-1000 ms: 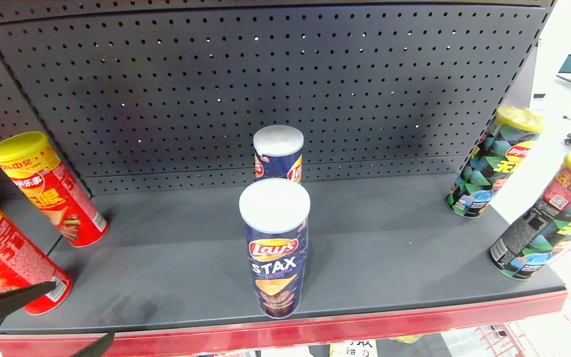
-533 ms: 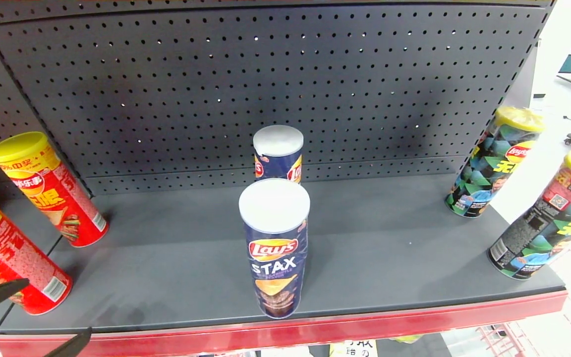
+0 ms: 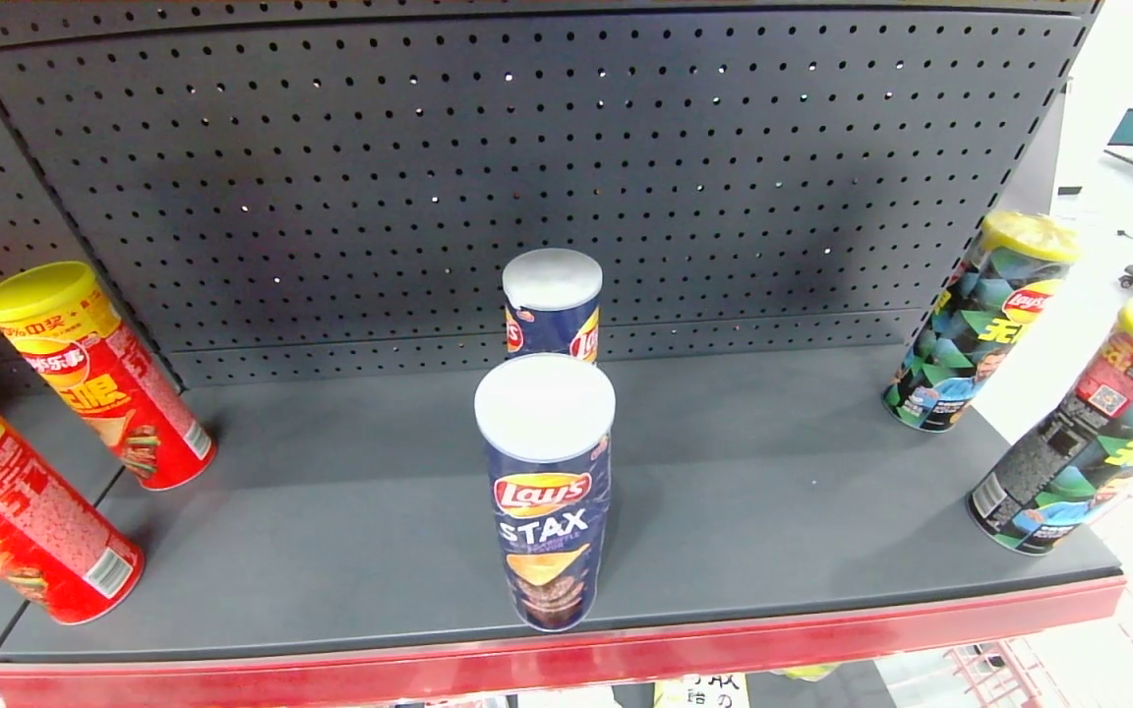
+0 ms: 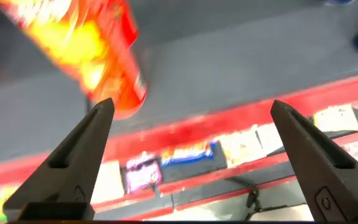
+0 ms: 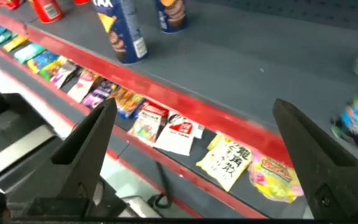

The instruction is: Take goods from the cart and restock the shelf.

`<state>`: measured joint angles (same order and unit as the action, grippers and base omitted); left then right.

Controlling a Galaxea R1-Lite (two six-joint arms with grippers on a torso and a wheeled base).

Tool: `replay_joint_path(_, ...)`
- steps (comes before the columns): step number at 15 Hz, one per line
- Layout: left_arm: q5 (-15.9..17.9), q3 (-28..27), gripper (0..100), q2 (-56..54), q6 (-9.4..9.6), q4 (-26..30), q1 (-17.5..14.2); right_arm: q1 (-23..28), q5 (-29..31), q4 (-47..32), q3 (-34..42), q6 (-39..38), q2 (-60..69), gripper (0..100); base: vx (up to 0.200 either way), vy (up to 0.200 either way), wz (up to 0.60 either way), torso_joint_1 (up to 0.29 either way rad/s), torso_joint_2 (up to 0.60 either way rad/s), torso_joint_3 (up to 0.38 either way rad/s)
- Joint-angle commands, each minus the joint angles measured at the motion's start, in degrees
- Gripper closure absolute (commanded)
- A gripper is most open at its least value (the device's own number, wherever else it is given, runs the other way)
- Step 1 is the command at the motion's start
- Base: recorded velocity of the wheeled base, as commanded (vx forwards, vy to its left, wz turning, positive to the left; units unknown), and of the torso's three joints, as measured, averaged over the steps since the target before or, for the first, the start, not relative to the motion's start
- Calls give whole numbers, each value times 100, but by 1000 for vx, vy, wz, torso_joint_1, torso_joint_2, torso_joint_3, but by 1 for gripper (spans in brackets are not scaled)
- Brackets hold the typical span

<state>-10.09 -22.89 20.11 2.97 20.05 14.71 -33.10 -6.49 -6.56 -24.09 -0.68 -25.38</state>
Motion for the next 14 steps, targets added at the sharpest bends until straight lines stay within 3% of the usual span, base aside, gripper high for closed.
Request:
replay_joint_path(1,-1,48,0,-1273,-254,965,-979,-4,51,14,-175,-2,-556,0,0,0,0,0,0,0)
replay_joint_path(2,-1,48,0,-1379,-280,1167,-1313,31,139,5,-166,-2,-521,0,0,0,0,0,0,0)
replay_joint_path(3,16,83,0,-1528,-324,1484,-1902,146,455,-12,-122,-2,-433,0,0,0,0,0,0,0)
replay_joint_path(5,51,136,0,-1546,-508,1466,-1841,374,965,-38,-122,-2,-292,0,0,0,0,0,0,0)
replay_joint_path(6,157,312,0,-1581,-517,1124,-1788,506,1220,-30,-131,7,-266,0,0,0,0,0,0,0)
replay_joint_path(7,324,822,0,-1598,-570,253,-1770,664,1431,-38,-61,24,-160,0,0,0,0,0,0,0)
replay_joint_path(8,552,1569,0,-1607,-579,-959,-1753,787,1554,-38,124,42,-2,0,0,0,0,0,0,0)
replay_joint_path(9,965,2289,0,-1757,-508,-2164,-1612,972,1730,-38,282,51,156,0,0,0,0,0,0,0)
replay_joint_path(10,1159,2289,0,-1932,-403,-2014,-1419,1156,1853,-30,414,121,262,0,0,0,0,0,0,0)
replay_joint_path(14,1124,2272,0,-1976,-324,-1961,-1489,2000,2125,-38,423,244,358,0,0,0,0,0,0,0)
